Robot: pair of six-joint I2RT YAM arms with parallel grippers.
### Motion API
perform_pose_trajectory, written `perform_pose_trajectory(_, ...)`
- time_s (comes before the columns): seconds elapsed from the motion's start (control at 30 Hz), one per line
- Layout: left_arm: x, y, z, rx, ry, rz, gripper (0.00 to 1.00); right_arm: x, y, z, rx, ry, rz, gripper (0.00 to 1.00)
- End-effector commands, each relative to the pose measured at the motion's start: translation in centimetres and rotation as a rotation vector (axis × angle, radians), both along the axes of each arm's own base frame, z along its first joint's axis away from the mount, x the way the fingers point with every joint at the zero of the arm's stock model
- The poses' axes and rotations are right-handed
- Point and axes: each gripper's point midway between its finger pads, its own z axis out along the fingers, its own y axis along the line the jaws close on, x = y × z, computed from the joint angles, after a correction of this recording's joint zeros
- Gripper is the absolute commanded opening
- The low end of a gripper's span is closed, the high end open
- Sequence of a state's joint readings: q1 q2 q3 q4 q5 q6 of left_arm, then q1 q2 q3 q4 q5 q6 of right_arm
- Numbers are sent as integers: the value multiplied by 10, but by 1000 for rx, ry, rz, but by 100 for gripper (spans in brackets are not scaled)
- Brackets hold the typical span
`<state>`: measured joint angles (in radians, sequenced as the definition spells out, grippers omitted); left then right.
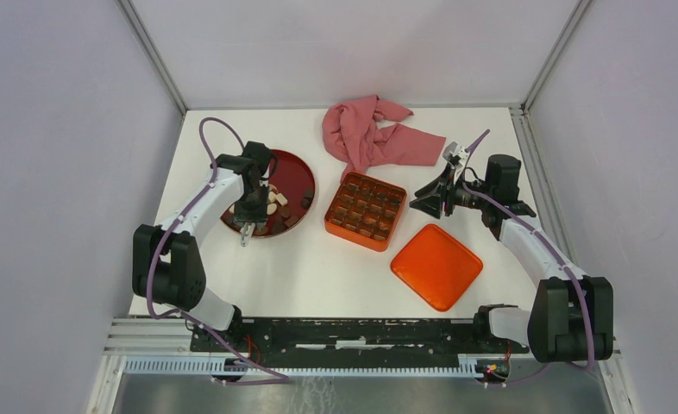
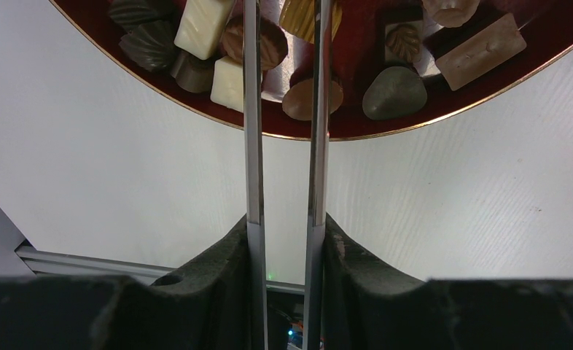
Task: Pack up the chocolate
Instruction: Pick up the fake chocolate from the plate.
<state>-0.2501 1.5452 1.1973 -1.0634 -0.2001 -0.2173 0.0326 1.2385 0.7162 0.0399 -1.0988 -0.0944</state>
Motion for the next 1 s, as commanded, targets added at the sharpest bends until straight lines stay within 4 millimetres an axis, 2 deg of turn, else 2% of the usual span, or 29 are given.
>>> perform_pose_trajectory(0.0, 6, 0, 0, -5, -12, -24, 40, 4, 3, 19, 9, -66, 19, 49)
perform_pose_trajectory(0.23, 6, 0, -3, -4, -2, -25, 41, 5, 2, 20, 9, -69, 18, 49)
perform_pose_trajectory(0.33, 6, -1, -2, -7, -3, -26, 37, 5, 2, 20, 9, -68, 17, 49)
perform_pose_trajectory(0.4, 5, -1, -3, -7, -1, -27, 30, 4, 3, 20, 9, -69, 19, 49)
perform_pose_trajectory(0.47, 6, 0, -1, -4, -11, -26, 10, 5, 2, 20, 9, -69, 17, 49)
perform_pose_trajectory(0.5, 6, 0, -1, -3, -16, -26, 3, 5, 2, 20, 9, -68, 17, 49)
perform_pose_trajectory(0.83, 10, -4, 29, -51, -153, -12, 2, 5, 2, 19, 8, -67, 17, 49)
perform_pose_trajectory(0.97, 10, -6, 34, -73, -182, -12, 2, 4, 2, 20, 9, -69, 15, 49)
